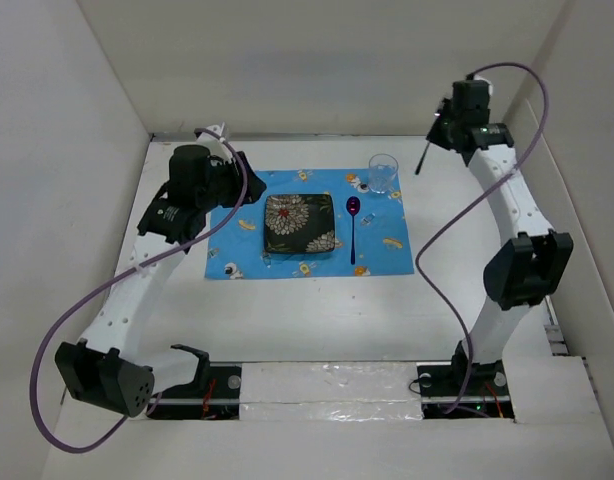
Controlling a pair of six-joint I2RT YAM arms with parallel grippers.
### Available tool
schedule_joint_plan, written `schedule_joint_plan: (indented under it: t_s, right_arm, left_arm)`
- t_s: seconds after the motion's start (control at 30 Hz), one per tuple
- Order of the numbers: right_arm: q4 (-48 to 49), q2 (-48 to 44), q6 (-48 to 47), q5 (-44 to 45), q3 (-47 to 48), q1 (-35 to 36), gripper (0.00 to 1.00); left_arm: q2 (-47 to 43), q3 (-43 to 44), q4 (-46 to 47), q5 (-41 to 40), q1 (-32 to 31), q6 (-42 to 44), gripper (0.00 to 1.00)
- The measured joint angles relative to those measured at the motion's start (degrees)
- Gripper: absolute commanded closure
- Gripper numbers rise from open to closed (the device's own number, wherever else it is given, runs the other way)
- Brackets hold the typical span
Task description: Set the dinner table for one person
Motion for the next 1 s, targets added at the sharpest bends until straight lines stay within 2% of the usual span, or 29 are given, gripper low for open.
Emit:
schedule_joint_plan:
  t_s: [0.1,0.2,0.33,0.47,0.77,1.0]
  right_arm:
    - [1.92,-3.87,1.11,-1.18,-1.77,10.56,1.00]
    - [3.82,-2.34,3.26,-2.62,-1.77,21.40,1.00]
    - [4.31,5.77,6.47,-3.26,2.51,33.53,1.00]
    - [4.20,15.56,9.68,-2.91,8.46,41.31,1.00]
    - [4.07,33.14,16.33,0.68,25.92,50.27,1.00]
    - [4.44,38.64,20.15,3.54,27.56,51.10,1.00]
  left_arm:
    - [0.04,3.98,-0.39,-0.15,0.00,-1.57,0.54]
    - [-0.04,7.39,-0.13,-0.09,0.00,-3.50,0.53]
    - [-1.62,9.18,0.00,-0.63,0.00,-6.27,0.52]
    - [-4.98,9.09,-1.11,-1.40,-0.07,-10.03,0.51]
    - [-15.30,1.88,-3.76,-5.14,-4.11,-17.27,0.49]
    - [-20.92,0.50,-8.55,-11.23,-5.90,-18.91,0.45]
